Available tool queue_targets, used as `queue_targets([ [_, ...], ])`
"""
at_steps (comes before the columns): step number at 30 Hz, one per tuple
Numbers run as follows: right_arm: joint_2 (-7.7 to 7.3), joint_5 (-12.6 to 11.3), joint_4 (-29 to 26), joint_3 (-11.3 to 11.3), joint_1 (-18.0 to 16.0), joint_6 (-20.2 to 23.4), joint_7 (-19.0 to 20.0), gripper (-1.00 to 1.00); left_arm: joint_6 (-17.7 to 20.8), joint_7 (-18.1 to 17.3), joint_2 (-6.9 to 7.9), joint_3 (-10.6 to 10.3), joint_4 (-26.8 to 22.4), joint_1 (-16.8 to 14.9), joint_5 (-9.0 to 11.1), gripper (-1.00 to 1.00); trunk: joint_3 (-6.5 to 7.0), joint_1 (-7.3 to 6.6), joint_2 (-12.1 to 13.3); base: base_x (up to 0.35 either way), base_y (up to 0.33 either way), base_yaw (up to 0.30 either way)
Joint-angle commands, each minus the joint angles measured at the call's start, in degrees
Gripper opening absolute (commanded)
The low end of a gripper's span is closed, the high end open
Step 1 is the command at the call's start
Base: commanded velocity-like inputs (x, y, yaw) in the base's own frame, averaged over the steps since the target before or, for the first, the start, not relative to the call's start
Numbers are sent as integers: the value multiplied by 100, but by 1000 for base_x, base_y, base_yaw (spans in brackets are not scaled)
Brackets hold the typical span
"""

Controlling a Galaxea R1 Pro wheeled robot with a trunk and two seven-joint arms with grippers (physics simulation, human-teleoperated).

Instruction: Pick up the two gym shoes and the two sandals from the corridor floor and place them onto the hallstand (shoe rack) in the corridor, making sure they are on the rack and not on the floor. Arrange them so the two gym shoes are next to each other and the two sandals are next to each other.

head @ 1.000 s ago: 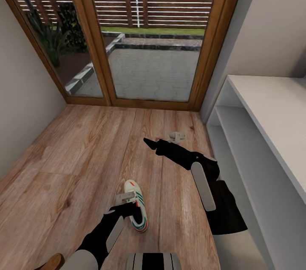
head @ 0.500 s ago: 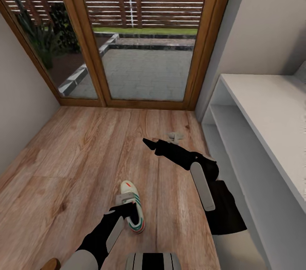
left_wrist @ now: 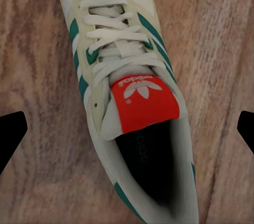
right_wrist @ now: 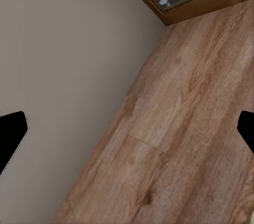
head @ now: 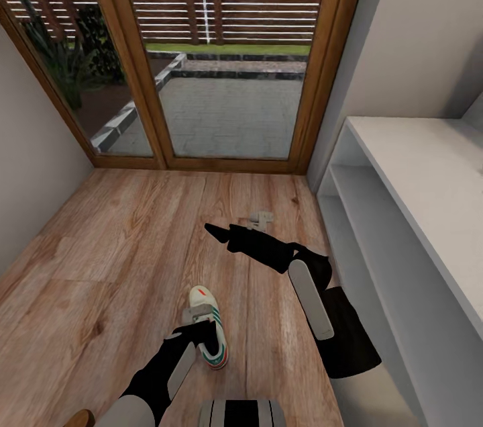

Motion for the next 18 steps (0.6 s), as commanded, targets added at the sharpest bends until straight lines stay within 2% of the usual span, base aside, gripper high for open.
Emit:
queue_targets([
  [1,2,-17,-3,-6,-3,29,10,100,25,43,0,-15,-11,0,51,100,-4,-1,-2,0,0,0],
  [9,2,-64,-6,-2,-3,29,10,100,25,42,0,-15,-11,0,51,100,-159,17,-11,0,0,0],
  [18,2,-70,-11,-3,-3,29,10,100,25,42,0,-15,-11,0,51,100,-196,17,-11,0,0,0],
])
